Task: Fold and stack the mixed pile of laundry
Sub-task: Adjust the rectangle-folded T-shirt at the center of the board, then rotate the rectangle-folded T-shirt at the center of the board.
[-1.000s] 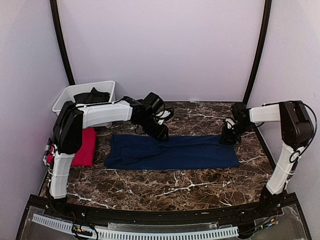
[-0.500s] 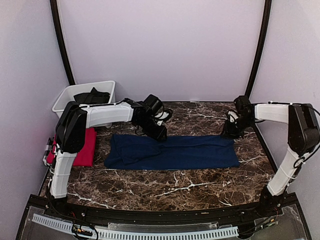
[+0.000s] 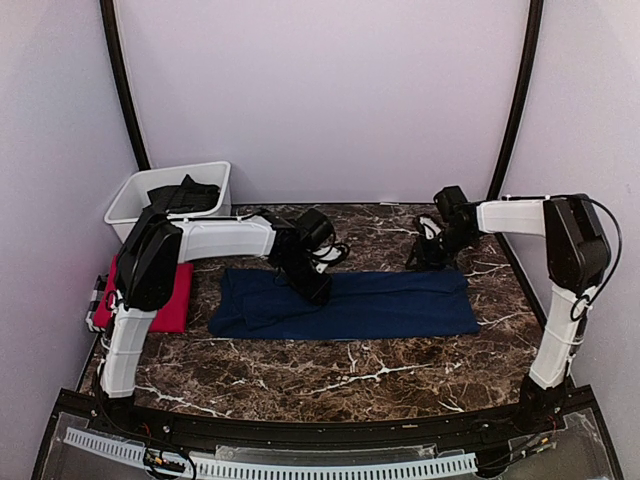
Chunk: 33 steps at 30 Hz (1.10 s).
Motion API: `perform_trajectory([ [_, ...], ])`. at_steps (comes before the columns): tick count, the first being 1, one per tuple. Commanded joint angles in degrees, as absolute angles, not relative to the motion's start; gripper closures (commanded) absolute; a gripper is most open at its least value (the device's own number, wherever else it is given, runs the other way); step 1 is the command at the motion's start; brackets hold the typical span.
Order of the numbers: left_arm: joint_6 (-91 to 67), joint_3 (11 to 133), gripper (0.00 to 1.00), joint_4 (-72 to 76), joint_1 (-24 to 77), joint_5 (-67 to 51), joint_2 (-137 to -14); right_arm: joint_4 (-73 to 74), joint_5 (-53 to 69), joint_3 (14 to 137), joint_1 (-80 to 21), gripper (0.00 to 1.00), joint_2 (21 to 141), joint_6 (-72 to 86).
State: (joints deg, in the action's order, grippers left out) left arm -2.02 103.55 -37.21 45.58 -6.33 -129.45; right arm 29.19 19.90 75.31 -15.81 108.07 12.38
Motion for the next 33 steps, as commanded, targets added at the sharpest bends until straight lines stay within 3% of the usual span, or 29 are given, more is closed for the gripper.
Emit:
perform_trajectory([
  [1,-8.14,98.82,0.58,-34.90,44.54,-4.52,-115.33,28.14,21.80,75.95,-18.45,0.70,110.42,10.65],
  [6,-20.71,88.98,0.57,-30.69,43.07,-4.84,-106.40,28.15,20.95,74.01,-19.39,0.73,111.18,9.56],
  [14,-30.02,75.96,0.61,-30.52,42.96,-3.19,-106.65,27.52,18.29,66.78,-19.49,0.76,108.15,13.25],
  [19,-32.16,75.42,0.65,-30.46,40.80,-0.73,-109.92,28.38,18.15,62.51,-19.49,0.76,104.64,15.67],
  [27,-23.69,89.58,0.68,-31.70,36.88,-1.01,-123.13,24.89,24.69,49.64,-21.11,0.76,94.86,21.48],
  [33,-15.42,113.89,0.65,-36.06,34.35,-2.80,-137.13,14.95,30.48,38.74,-35.65,0.73,85.73,34.48],
])
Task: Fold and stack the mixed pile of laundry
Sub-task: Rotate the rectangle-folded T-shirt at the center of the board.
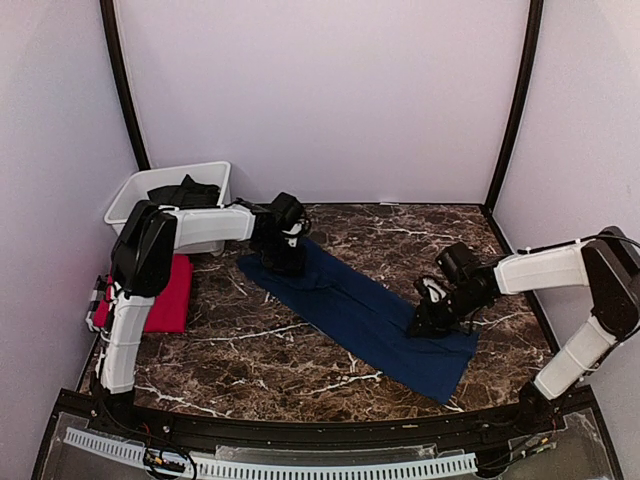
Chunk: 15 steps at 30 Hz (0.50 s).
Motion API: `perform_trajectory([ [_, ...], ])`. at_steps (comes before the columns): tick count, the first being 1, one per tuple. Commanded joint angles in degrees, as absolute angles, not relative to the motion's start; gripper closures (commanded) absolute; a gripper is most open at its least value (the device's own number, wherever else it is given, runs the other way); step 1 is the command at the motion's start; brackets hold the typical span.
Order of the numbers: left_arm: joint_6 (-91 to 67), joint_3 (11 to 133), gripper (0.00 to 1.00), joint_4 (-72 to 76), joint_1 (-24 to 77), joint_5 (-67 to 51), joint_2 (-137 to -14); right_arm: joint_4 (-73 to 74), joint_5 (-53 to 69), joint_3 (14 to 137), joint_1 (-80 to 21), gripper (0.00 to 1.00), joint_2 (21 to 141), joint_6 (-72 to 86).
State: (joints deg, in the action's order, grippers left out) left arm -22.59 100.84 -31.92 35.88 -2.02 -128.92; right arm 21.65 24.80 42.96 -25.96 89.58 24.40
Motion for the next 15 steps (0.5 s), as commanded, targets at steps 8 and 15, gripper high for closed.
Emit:
perform_trajectory([
  [8,-9.07,145.83,0.52,-43.79,32.76,-6.47,-146.65,15.17,33.16,50.92,-46.71,0.66,84.97,33.84],
  [15,-9.91,129.97,0.51,-39.55,32.39,-7.81,-133.12,19.82,28.10,64.34,-38.13,0.64,89.42,24.78],
])
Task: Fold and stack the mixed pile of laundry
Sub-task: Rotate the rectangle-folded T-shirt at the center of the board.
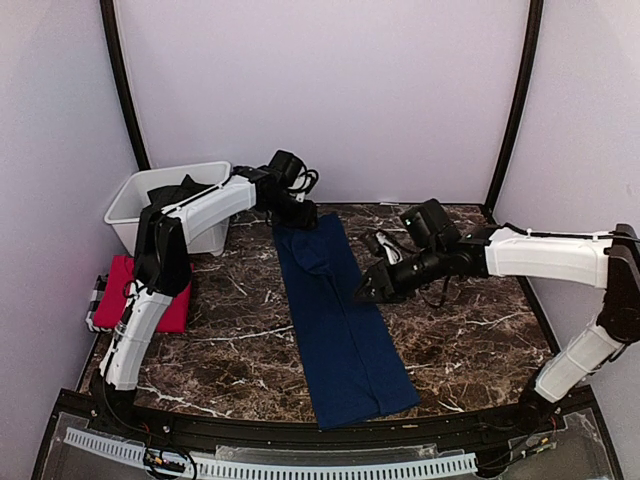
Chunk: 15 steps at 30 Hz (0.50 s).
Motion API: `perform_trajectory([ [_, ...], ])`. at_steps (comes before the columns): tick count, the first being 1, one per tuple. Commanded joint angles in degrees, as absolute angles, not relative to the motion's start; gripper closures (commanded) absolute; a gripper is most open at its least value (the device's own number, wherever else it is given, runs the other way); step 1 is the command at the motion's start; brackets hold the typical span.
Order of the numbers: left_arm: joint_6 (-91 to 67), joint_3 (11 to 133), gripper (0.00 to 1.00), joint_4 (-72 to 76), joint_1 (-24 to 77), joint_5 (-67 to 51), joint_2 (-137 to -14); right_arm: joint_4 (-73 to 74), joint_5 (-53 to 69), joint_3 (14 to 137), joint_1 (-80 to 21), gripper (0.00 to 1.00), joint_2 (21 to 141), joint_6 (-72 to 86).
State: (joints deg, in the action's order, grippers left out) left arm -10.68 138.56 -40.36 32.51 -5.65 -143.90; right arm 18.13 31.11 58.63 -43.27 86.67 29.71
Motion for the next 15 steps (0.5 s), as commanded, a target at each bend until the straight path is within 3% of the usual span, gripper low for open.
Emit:
perform_trajectory([
  [1,-10.14,127.65,0.51,-38.63,32.46,-8.48,-131.99,19.97,27.86,66.07,-37.46,0.64,91.13,24.20],
  [5,-11.67,118.13,0.53,-34.96,32.91,-11.79,-128.19,20.91,27.55,71.57,-35.88,0.66,96.95,22.44],
  [9,-13.02,110.36,0.53,-30.73,33.32,-12.02,-128.05,18.10,30.43,69.64,-35.95,0.68,100.66,22.69],
  [15,-12.35,109.57,0.54,-30.14,33.31,-11.27,-132.34,11.12,34.32,62.69,-38.44,0.70,103.23,26.31],
])
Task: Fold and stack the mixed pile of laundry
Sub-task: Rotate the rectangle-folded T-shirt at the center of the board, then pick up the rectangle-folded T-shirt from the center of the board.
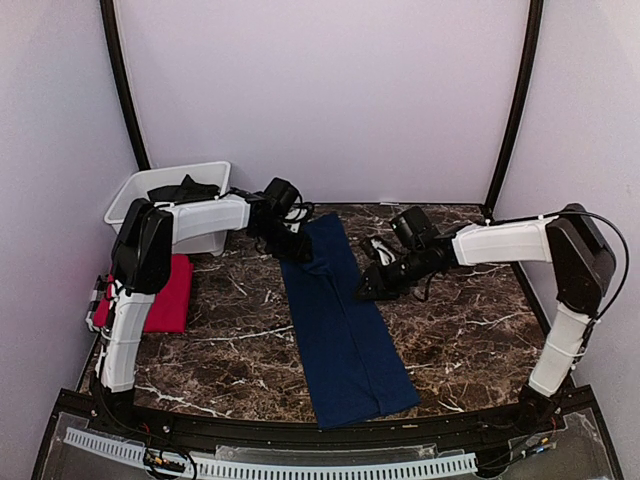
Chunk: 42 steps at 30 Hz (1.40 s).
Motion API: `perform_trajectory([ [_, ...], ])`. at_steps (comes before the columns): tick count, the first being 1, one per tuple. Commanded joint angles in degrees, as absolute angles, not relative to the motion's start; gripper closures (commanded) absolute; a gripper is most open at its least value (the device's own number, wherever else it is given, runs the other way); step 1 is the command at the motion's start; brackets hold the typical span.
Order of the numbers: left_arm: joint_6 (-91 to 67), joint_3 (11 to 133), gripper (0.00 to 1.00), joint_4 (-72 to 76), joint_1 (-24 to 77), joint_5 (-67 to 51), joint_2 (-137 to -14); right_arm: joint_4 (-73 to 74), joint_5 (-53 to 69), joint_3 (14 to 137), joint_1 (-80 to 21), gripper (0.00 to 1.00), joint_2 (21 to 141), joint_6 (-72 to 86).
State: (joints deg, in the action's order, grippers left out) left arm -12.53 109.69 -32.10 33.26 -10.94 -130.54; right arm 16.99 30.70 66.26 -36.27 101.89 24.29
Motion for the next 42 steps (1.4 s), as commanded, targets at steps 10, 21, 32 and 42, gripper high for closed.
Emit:
perform_trajectory([
  [10,-7.53,128.42,0.61,-39.99,32.51,-5.96,-147.73,3.28,36.27,66.37,-42.64,0.75,115.44,33.85],
  [21,-4.37,146.79,0.52,-41.01,27.86,-9.95,-154.07,9.10,35.70,84.70,-42.23,0.70,120.79,32.03],
  [32,-13.02,118.17,0.47,-35.56,28.11,-13.20,-121.57,16.96,30.70,71.14,-40.98,0.63,96.81,28.22],
  [42,-26.32,63.09,0.51,-21.96,35.07,-12.60,-85.69,15.23,32.15,47.67,-42.32,0.64,82.08,34.68],
])
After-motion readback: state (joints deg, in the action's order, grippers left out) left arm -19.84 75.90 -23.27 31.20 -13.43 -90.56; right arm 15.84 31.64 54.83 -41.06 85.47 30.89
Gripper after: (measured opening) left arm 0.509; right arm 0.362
